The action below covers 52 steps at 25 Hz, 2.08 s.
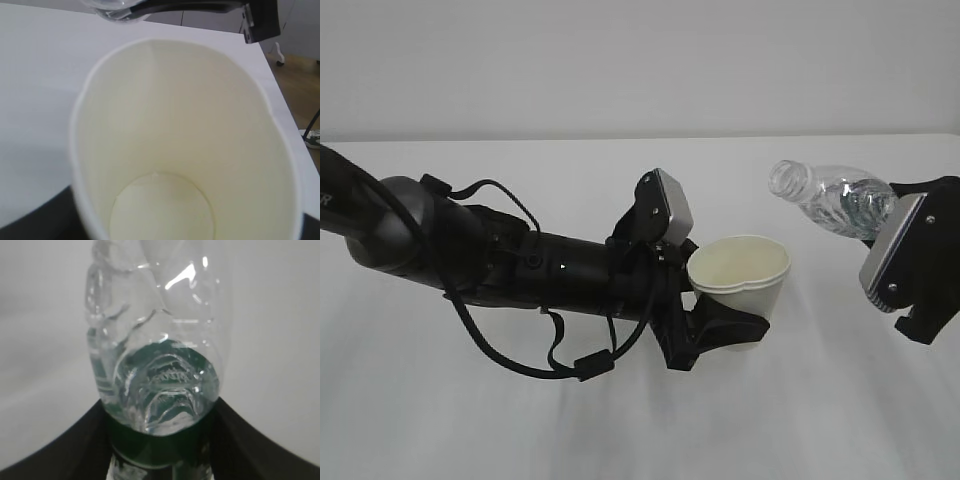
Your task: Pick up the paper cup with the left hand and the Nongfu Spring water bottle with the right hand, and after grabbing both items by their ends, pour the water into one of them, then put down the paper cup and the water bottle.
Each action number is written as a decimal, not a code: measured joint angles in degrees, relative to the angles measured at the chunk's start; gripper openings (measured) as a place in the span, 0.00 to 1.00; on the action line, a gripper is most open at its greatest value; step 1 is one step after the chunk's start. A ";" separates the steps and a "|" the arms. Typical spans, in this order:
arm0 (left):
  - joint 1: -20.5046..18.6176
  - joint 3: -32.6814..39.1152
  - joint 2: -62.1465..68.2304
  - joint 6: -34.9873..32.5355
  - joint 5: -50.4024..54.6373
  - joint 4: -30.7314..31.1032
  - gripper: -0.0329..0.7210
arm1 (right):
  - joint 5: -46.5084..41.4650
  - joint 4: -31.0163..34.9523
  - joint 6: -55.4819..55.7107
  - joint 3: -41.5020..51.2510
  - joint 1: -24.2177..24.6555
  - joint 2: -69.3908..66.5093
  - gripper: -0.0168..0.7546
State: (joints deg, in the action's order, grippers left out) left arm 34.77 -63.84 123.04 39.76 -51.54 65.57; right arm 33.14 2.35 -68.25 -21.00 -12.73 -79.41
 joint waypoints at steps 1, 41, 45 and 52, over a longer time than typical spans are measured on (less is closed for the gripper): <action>0.00 0.00 0.00 0.00 0.00 0.00 0.66 | 0.21 0.00 -0.04 0.00 0.00 0.00 0.55; 0.00 0.00 0.00 0.00 0.94 0.00 0.66 | 2.26 -3.53 -12.37 0.00 0.00 0.00 0.55; 0.00 0.00 0.00 0.00 0.94 0.00 0.66 | 3.02 -3.64 -12.76 0.00 0.00 0.00 0.55; 0.00 0.00 0.00 0.00 1.05 0.00 0.66 | 4.03 -3.64 -14.43 0.00 0.00 0.00 0.55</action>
State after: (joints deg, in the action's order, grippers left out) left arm 34.77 -63.84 123.04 39.76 -50.49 65.57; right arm 37.17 -1.29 -82.68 -21.00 -12.73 -79.41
